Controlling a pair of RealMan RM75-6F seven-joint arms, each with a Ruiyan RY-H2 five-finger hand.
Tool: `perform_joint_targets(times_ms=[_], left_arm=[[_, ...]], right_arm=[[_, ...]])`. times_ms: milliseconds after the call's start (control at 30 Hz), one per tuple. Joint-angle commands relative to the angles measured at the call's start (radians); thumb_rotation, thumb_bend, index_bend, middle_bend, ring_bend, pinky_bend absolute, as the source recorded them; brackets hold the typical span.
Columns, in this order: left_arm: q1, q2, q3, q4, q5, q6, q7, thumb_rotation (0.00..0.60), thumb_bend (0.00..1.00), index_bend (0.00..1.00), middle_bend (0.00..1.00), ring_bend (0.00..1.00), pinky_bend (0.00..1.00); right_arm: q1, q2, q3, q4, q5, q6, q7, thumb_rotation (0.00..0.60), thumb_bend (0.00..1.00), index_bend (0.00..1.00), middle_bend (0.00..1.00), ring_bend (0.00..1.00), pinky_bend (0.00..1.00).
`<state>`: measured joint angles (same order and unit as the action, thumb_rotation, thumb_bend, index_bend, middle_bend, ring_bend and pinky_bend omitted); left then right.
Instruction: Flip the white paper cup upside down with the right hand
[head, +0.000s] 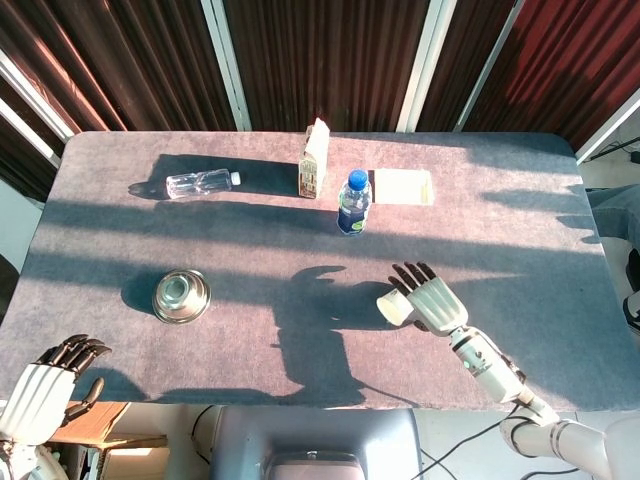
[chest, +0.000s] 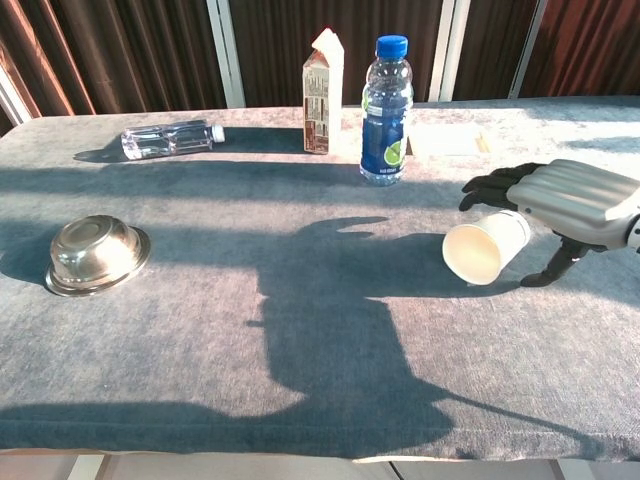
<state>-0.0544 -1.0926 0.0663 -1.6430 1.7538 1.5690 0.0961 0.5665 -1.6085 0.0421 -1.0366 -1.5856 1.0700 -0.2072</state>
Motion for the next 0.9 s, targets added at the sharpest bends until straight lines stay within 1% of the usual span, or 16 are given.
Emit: perform_joint_targets(times_ms=[33,400,667,767,900], left_arm=[[0.000,0.000,-0.001,0.000,-0.002,0.000,0.000,0.600,0.42,0.34,0.29,0.21,0.40],[0.000,0.000,0.000,-0.002,-0.002,0.000,0.004,0.600,0.42,0.34,0.29,0.21,0.40],[-0.002,-0.002,0.001,-0.003,-0.003,-0.005,0.009,0.600,0.42,0.35,0.29,0.21,0.40],[-0.002,-0.001,0.001,-0.002,-0.003,-0.006,0.008,0.600,0.42,0.34,0.29,0.21,0.40],[-0.002,-0.002,0.001,-0.002,-0.003,-0.006,0.008,0.600,0.42,0.34,0.29,0.21,0.40]], right_arm=[[0.019,0.001,-0.002,0.025,0.012,-0.025,0.023,0.600,0.21,0.37,0.26,0.20,0.33],[0.032,-0.018,-0.007,0.066,0.016,-0.025,0.039,0.600,0.28,0.43,0.28,0.24,0.37],[0.036,-0.060,-0.020,0.138,-0.011,0.018,0.049,0.600,0.37,0.49,0.32,0.30,0.43],[0.034,-0.074,-0.027,0.166,-0.031,0.052,0.054,0.600,0.43,0.54,0.33,0.33,0.45],[0.033,-0.090,-0.038,0.201,-0.066,0.112,0.065,0.600,0.57,0.61,0.38,0.37,0.49]])
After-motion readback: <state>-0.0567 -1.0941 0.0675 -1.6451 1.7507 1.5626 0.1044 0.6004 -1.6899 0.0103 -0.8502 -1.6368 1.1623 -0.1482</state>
